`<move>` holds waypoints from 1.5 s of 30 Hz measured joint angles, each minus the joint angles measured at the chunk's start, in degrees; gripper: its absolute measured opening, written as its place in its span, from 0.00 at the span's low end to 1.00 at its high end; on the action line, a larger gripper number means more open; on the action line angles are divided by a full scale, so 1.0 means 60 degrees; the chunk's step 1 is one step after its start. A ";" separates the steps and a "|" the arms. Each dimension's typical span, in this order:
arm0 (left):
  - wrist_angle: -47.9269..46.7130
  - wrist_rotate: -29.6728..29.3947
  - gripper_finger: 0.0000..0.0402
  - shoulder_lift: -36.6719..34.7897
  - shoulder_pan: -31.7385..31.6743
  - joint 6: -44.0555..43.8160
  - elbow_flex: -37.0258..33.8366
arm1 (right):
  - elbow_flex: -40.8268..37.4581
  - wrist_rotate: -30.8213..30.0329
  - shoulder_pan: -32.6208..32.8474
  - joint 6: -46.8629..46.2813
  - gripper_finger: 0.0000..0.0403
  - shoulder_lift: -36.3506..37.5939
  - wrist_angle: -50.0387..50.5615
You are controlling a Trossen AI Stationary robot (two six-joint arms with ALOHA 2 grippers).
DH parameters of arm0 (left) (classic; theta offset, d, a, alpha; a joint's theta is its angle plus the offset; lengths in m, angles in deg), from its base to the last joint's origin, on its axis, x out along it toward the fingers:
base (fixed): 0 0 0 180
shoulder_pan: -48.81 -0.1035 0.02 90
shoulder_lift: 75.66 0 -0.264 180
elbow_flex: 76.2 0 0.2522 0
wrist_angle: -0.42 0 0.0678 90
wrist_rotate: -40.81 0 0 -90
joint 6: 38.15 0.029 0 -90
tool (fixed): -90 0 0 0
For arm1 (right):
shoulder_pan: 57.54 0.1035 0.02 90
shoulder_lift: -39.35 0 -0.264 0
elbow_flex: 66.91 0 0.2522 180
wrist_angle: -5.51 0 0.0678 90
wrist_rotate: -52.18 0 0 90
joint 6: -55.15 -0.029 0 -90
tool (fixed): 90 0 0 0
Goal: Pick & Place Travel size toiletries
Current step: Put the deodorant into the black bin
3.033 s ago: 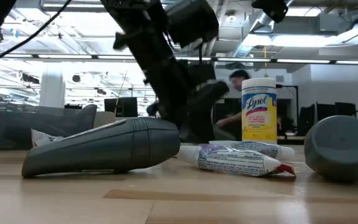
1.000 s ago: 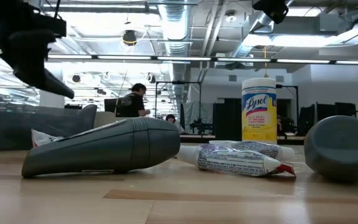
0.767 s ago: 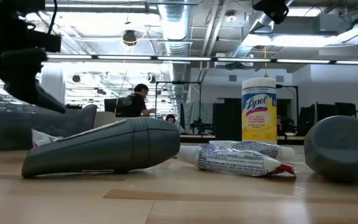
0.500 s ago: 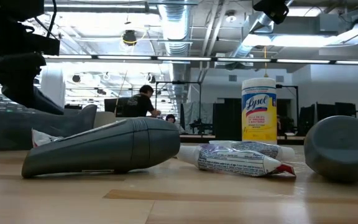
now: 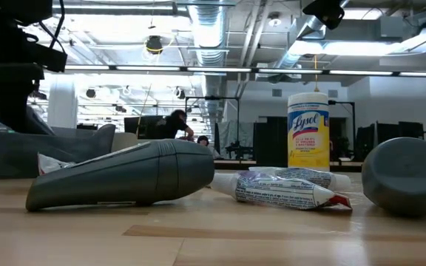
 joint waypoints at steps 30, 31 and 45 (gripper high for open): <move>0.1042 0.0707 0.67 -0.0148 -0.0077 0.0714 0.1213 | 0.0000 0.0022 -0.0004 0.0334 0.63 0.0000 0.0400; 0.1442 0.0704 0.67 -0.0200 -0.0076 0.0983 0.1360 | 0.0000 0.0022 -0.0004 0.0353 0.63 0.0000 0.0400; 0.9921 0.0624 0.67 0.1108 -0.0064 0.5392 0.1576 | 0.0000 0.0044 0.0029 0.0292 0.63 -0.0004 0.0425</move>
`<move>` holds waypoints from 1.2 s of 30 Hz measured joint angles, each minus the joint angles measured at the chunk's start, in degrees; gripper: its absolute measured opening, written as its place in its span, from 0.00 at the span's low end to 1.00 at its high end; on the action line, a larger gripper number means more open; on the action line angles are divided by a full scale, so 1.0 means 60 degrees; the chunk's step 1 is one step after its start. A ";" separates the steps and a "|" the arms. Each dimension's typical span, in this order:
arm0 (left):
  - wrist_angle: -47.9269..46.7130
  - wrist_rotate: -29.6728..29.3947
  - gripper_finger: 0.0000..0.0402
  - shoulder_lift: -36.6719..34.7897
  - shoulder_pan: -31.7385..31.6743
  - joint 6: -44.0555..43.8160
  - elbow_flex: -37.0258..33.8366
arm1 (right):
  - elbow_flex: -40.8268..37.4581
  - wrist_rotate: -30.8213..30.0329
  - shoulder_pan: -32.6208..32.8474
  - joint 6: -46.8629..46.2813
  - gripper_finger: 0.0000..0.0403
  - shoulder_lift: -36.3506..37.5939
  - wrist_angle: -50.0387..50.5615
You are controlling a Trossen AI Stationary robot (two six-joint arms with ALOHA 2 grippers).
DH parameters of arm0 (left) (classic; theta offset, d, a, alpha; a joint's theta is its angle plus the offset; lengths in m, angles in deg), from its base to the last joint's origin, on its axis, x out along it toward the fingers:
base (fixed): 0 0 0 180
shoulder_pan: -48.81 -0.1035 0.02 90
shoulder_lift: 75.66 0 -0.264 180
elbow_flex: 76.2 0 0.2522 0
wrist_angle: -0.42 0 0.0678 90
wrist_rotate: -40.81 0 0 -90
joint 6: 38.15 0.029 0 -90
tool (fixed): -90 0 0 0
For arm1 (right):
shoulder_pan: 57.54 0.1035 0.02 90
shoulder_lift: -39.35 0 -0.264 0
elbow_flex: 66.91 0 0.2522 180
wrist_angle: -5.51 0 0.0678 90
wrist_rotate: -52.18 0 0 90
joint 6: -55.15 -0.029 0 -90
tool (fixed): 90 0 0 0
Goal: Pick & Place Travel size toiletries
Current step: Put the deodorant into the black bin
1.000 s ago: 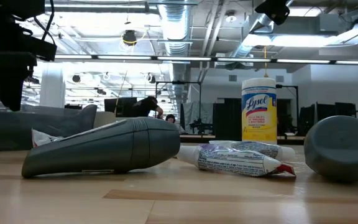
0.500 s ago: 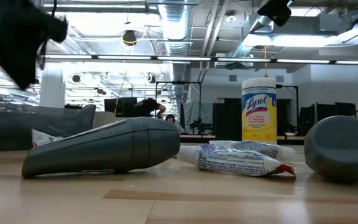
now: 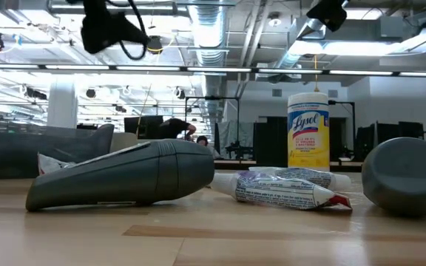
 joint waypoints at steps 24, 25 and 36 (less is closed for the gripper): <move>0.1153 0.0687 0.67 0.2975 0.1169 0.0671 0.0592 | -0.0004 0.0004 0.0222 -0.0300 0.63 -0.0090 -0.0214; 0.1145 0.0660 0.67 0.2975 0.1236 0.0677 0.0592 | -0.0003 0.0004 0.0222 -0.0300 0.63 -0.0145 -0.0251; 0.1170 0.0226 0.67 0.2975 0.1543 0.0706 0.0592 | -0.0004 0.0003 0.0222 -0.0551 0.63 -0.0662 -0.0300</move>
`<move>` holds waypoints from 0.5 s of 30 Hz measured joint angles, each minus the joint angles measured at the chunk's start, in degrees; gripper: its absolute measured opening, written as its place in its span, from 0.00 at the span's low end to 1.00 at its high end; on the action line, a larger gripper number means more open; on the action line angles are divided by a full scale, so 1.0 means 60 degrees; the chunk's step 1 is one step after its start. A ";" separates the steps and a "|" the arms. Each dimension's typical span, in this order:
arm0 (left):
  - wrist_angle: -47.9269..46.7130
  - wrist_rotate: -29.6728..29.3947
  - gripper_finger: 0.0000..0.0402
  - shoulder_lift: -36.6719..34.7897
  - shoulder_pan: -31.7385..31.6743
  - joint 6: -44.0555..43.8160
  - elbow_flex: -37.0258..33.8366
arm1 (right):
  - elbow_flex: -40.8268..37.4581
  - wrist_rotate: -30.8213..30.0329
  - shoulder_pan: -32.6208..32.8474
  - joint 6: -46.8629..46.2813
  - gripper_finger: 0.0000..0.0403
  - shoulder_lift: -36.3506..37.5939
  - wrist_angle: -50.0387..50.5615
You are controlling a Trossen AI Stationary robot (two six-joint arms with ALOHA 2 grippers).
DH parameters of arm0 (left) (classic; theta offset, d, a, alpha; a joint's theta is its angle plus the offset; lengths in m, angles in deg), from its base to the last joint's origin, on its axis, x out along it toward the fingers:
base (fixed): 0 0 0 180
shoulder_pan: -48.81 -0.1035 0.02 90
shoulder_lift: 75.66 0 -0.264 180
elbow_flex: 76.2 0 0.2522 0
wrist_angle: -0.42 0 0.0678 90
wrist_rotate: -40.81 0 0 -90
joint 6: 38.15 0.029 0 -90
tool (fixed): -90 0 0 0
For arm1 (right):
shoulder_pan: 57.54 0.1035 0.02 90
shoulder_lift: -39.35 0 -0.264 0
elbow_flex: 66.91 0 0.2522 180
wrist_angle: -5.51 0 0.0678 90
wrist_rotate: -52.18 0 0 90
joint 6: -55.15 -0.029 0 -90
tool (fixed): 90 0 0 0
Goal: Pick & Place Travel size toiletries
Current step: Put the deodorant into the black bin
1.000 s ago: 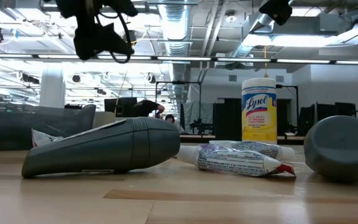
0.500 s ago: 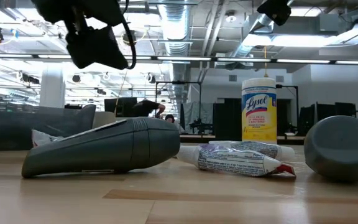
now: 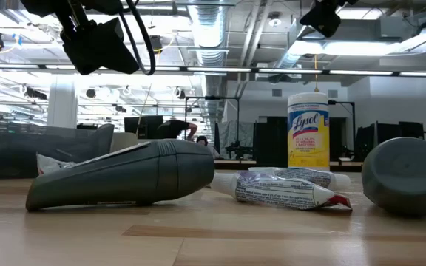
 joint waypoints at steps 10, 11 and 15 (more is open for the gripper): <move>0.0098 0.0066 0.67 0.0016 0.0366 0.0004 0.0246 | 0.0004 0.0004 -0.0007 0.0000 0.63 -0.0140 -0.0367; 0.0097 0.0044 0.67 0.0066 0.0394 0.0004 0.0350 | 0.0004 0.0004 -0.0007 0.0000 0.63 -0.0087 -0.0385; 0.0048 -0.0102 0.67 0.0435 0.0441 0.0073 0.0808 | 0.0004 0.0004 -0.0010 0.0001 0.63 0.0085 -0.0417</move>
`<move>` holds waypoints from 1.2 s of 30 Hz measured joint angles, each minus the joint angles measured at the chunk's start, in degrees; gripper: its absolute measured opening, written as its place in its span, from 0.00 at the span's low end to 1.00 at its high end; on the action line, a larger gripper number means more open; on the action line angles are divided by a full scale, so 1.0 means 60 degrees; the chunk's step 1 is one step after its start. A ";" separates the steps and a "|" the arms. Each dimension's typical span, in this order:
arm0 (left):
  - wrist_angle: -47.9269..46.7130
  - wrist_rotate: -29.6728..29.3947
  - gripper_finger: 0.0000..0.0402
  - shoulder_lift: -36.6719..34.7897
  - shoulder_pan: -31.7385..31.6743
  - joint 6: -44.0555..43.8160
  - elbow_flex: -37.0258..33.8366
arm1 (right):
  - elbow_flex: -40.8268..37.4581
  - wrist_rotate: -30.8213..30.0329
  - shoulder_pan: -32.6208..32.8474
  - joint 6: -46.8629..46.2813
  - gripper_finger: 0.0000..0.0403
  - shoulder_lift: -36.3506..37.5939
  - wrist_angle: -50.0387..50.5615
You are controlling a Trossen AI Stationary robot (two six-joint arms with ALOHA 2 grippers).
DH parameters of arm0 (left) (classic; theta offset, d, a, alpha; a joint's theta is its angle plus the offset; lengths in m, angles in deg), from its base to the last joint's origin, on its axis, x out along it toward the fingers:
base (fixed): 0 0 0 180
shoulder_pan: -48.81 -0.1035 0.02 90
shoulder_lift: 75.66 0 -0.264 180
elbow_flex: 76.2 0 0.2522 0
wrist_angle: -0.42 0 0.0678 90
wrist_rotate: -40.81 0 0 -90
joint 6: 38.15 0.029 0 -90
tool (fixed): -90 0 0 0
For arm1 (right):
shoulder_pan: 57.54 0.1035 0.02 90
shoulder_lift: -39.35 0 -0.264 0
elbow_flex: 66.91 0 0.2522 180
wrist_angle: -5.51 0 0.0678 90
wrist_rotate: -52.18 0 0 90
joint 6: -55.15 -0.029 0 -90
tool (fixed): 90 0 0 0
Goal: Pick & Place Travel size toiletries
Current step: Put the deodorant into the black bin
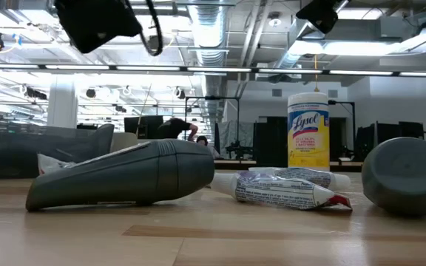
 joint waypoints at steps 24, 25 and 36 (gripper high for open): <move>-0.0834 -0.0187 0.67 0.1368 0.0025 -0.0616 0.0907 | 0.0000 0.0025 0.0015 -0.0379 0.63 0.0049 0.0242; -0.0835 -0.0251 0.67 0.1368 0.0025 -0.0657 0.0907 | 0.0000 0.0025 0.0014 -0.0364 0.63 0.0049 0.0227; -0.0931 -0.0346 0.67 0.1368 -0.0089 -0.1152 0.0907 | 0.0000 0.0661 -0.0004 -0.0028 0.63 0.0049 0.0013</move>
